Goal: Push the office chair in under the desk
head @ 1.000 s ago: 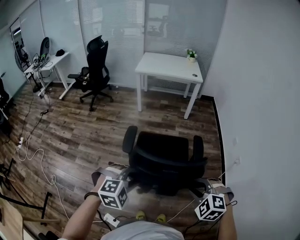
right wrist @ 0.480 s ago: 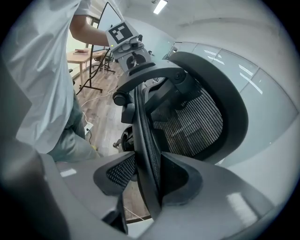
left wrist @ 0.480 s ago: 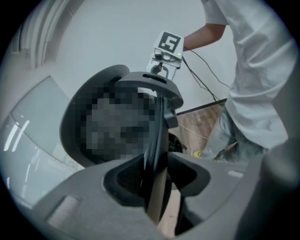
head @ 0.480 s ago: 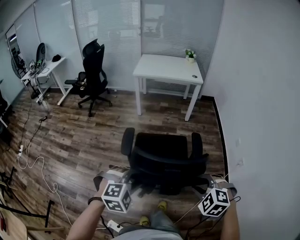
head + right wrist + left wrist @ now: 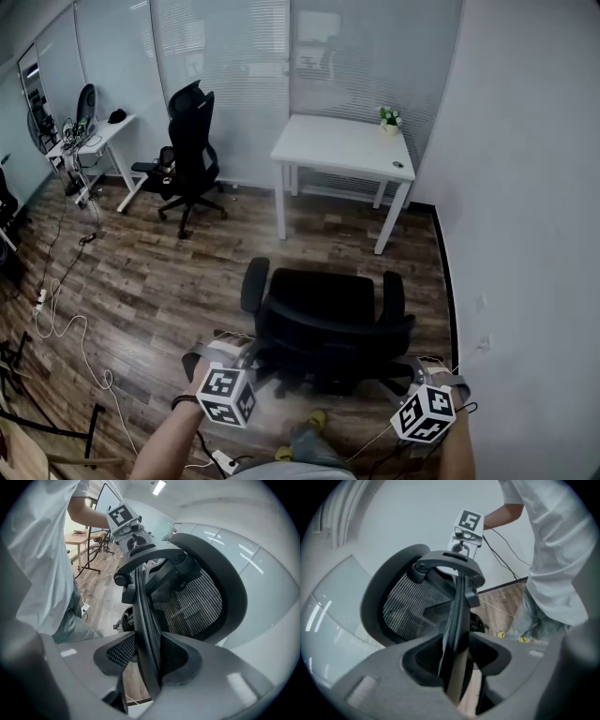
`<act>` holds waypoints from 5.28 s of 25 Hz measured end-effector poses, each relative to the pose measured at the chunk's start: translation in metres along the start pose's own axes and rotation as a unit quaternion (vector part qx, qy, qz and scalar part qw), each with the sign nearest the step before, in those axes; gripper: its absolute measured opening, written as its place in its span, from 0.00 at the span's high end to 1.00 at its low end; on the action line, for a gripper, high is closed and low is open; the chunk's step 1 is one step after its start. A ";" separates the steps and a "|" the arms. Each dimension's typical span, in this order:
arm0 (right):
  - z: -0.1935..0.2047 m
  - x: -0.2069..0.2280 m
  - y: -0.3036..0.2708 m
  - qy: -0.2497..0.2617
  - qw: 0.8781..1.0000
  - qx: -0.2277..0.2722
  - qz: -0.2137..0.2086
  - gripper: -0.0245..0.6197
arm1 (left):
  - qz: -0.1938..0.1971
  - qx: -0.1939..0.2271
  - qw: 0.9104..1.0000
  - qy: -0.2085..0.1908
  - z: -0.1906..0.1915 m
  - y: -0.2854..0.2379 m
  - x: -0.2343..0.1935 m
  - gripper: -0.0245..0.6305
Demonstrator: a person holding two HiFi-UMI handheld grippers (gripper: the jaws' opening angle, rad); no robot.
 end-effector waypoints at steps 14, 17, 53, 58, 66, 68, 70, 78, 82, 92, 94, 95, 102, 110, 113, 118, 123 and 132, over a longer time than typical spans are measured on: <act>0.024 0.103 -0.072 0.005 1.000 -0.001 0.016 0.70 | -0.009 0.010 1.000 -0.003 0.004 -0.042 -0.118 0.71; 0.030 0.126 -0.088 0.008 1.000 0.001 0.024 0.70 | -0.014 0.012 1.000 -0.003 0.005 -0.054 -0.147 0.71; 0.040 0.379 -0.291 0.000 0.997 -0.032 0.065 0.67 | -0.012 0.031 0.999 -0.023 0.059 -0.136 -0.457 0.72; 0.028 0.403 -0.318 -0.004 0.997 -0.036 0.075 0.67 | -0.011 0.033 0.999 -0.029 0.079 -0.139 -0.495 0.72; 0.027 0.444 -0.350 -0.009 0.996 -0.037 0.078 0.66 | -0.016 0.037 0.999 -0.033 0.088 -0.150 -0.542 0.72; 0.028 0.457 -0.359 -0.008 0.996 -0.037 0.078 0.66 | -0.016 0.035 0.999 -0.031 0.089 -0.154 -0.558 0.72; 0.029 0.469 -0.370 -0.007 0.996 -0.035 0.078 0.66 | -0.015 0.033 0.999 -0.030 0.093 -0.159 -0.573 0.72; 0.028 0.521 -0.416 0.000 0.997 -0.027 0.075 0.66 | -0.021 0.028 0.999 -0.019 0.108 -0.177 -0.633 0.71; 0.027 0.543 -0.433 0.003 0.997 -0.021 0.074 0.66 | -0.024 0.023 0.999 -0.016 0.115 -0.183 -0.662 0.70; 0.019 0.577 -0.466 0.008 0.997 -0.015 0.074 0.66 | -0.033 0.017 0.999 -0.008 0.133 -0.193 -0.707 0.68; 0.016 0.577 -0.469 0.010 0.997 -0.012 0.081 0.66 | -0.033 0.016 0.999 -0.008 0.137 -0.193 -0.711 0.67; 0.015 0.576 -0.470 0.011 0.996 -0.011 0.084 0.66 | -0.034 0.015 0.999 -0.009 0.138 -0.193 -0.712 0.67; 0.019 0.579 -0.466 0.019 0.996 0.003 0.087 0.66 | -0.037 0.015 0.999 -0.005 0.133 -0.195 -0.712 0.67; 0.025 0.584 -0.462 0.017 0.996 0.021 0.080 0.66 | -0.053 0.018 0.998 0.014 0.127 -0.200 -0.718 0.62; 0.027 0.585 -0.456 -0.001 0.997 0.038 0.072 0.66 | -0.060 0.027 0.997 0.028 0.127 -0.199 -0.717 0.60; 0.030 0.594 -0.443 -0.040 0.994 0.068 0.080 0.66 | -0.066 0.072 0.993 0.061 0.127 -0.189 -0.721 0.56; 0.034 0.601 -0.428 -0.104 0.986 0.092 0.090 0.66 | -0.081 0.135 0.980 0.118 0.131 -0.173 -0.720 0.58; 0.030 0.629 -0.409 -0.272 0.933 0.177 0.158 0.75 | -0.130 0.224 0.945 0.201 0.125 -0.153 -0.718 0.66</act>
Point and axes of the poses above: the fingertips, and each gripper's own axes: y backward along the fingers, x to its right, z out of its underside, the point moved 5 cm from there along y, backward along the fingers, and after that the axes turned 12 degrees about z, right-handed, at the moved point
